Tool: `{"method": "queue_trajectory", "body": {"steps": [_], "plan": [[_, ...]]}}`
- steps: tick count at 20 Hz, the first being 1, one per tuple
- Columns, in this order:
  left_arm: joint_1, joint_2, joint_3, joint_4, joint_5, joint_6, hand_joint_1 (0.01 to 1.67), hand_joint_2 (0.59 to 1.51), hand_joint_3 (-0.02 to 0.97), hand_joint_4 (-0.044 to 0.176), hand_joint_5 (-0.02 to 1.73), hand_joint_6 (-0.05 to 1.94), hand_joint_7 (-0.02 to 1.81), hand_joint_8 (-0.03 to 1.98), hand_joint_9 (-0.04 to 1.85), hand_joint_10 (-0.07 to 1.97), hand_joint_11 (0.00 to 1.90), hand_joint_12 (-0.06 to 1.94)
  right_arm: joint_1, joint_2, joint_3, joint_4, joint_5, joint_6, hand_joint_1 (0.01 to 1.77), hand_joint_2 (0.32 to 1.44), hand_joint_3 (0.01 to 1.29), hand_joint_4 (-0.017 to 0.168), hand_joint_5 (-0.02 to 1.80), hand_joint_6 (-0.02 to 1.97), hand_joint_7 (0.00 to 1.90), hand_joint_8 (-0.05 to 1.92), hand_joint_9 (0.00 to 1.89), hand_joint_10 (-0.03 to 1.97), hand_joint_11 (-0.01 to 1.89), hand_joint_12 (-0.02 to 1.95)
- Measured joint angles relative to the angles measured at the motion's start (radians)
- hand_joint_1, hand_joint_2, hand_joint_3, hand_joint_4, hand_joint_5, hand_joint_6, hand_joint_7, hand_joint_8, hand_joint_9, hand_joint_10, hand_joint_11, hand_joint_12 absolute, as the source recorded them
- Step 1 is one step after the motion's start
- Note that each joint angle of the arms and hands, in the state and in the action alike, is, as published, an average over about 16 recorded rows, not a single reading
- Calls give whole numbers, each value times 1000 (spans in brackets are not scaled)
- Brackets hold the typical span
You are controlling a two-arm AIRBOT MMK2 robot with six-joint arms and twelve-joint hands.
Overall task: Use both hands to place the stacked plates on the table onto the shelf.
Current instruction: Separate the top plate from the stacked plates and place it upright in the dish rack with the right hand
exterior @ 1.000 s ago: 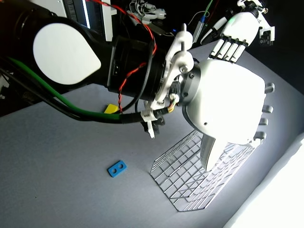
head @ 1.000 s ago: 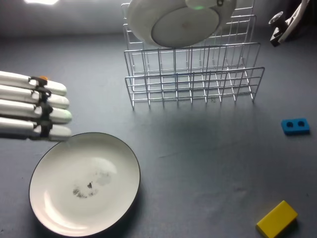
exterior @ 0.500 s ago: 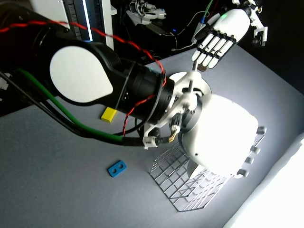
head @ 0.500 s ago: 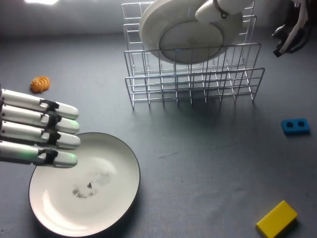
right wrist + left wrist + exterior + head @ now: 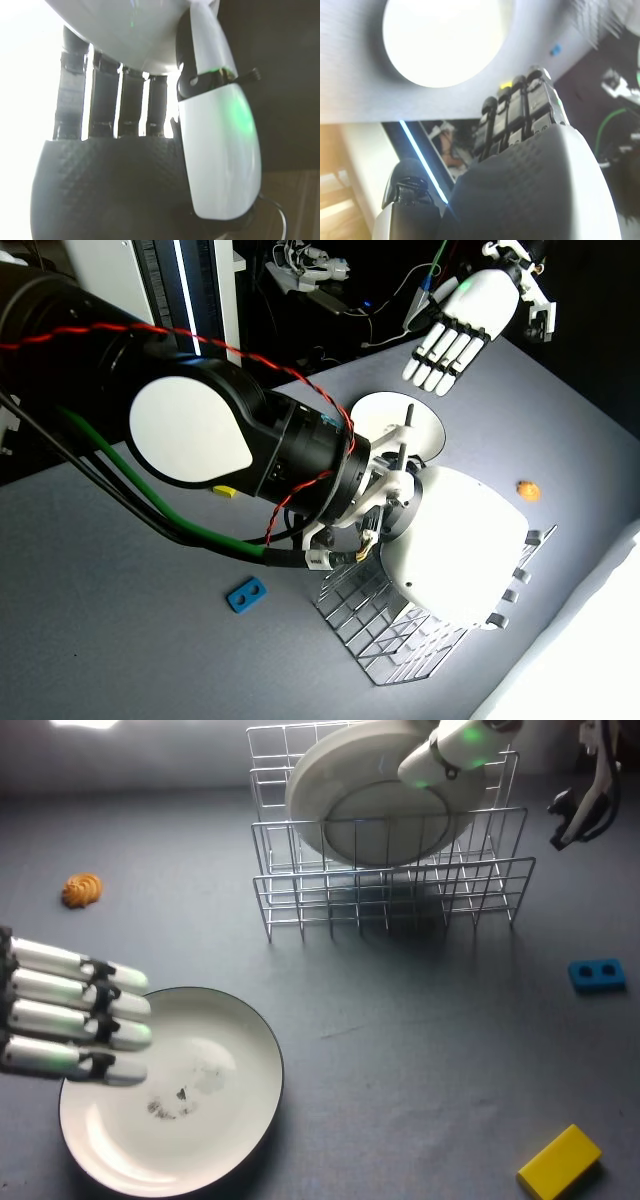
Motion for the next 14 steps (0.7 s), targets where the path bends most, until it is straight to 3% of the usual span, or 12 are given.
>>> {"method": "queue_trajectory", "body": {"steps": [10,14], "plan": [[93,-54,11,-38,93,0,23,1182,8,4,68,20,38,7,18,7,16,6,-18,-10,13,2,24,-10,1163,1041,11,-6,867,311,941,35,958,20,476,1179],[116,-76,24,-57,119,0,23,1184,8,4,69,20,38,6,17,6,16,6,-10,-3,2,2,33,-17,1146,1027,11,-5,846,81,905,16,893,17,412,1174]]}}
